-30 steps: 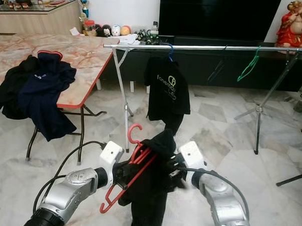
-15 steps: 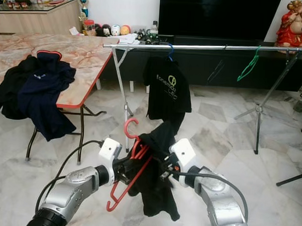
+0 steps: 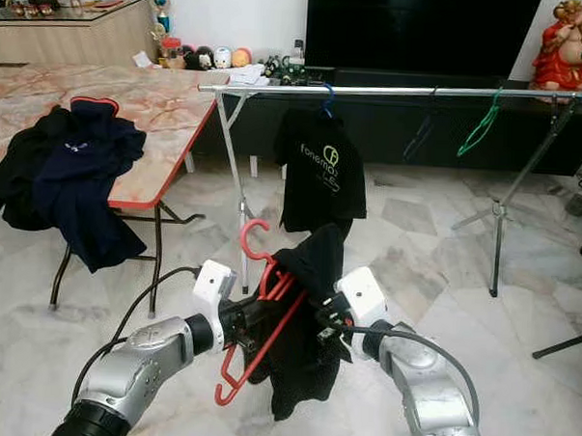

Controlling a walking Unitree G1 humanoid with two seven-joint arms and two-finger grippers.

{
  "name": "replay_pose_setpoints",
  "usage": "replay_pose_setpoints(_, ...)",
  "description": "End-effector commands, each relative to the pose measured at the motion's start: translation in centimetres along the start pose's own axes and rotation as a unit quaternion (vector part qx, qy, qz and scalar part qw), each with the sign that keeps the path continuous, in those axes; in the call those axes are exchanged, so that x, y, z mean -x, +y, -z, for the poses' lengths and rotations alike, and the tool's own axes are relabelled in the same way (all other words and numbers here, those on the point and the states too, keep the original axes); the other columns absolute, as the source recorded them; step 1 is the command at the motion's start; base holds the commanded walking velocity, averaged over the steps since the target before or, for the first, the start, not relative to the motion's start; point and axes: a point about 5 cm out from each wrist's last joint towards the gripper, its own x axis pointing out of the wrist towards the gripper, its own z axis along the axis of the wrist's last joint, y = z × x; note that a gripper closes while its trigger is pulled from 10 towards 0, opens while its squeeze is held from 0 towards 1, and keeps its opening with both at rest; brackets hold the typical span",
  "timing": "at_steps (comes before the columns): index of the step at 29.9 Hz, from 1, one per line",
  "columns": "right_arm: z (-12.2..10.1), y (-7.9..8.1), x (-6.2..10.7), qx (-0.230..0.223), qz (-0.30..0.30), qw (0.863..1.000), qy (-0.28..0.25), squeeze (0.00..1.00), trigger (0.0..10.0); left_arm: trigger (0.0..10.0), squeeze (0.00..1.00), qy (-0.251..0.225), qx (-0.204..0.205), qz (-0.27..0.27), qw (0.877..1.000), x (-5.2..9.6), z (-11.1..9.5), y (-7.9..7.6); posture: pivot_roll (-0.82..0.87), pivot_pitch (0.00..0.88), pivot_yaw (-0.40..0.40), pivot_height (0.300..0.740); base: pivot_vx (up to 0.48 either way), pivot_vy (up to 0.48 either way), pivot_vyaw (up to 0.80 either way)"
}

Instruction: Hang hanger

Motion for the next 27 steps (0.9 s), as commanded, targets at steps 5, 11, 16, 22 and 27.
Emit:
replay_pose_setpoints(5,0.1,0.4,0.3,0.001,-0.004,1.000,0.006,1.00,10.0,10.0,0.00,-0.037,-0.003,0.007,0.999,0.0,-1.7,-0.2,-0.03,0.013,0.018,0.740,0.000,0.000,0.00)
replay_pose_setpoints(11,1.1,1.1,0.7,-0.009,-0.017,0.999,0.028,1.00,10.0,10.0,0.00,-0.041,0.000,0.002,0.999,0.1,-1.8,-0.1,-0.03,0.015,0.016,0.740,0.000,0.000,0.00)
replay_pose_setpoints(16,1.7,1.5,1.6,-0.002,-0.022,0.999,0.047,1.00,10.0,10.0,0.00,-0.043,0.002,0.001,0.999,0.2,-1.8,0.0,-0.03,0.016,0.015,0.740,0.000,0.000,0.00)
replay_pose_setpoints(22,2.2,1.7,2.6,-0.008,-0.018,0.998,0.055,1.00,10.0,10.0,0.00,-0.044,0.003,0.001,0.999,0.2,-1.8,0.1,-0.04,0.016,0.015,0.740,0.000,0.000,0.00)
replay_pose_setpoints(27,3.5,3.3,3.9,-0.035,-0.041,0.996,0.066,1.00,10.0,10.0,0.00,-0.045,0.005,0.003,0.999,0.2,-1.7,0.1,-0.04,0.015,0.011,0.740,0.000,0.000,0.00)
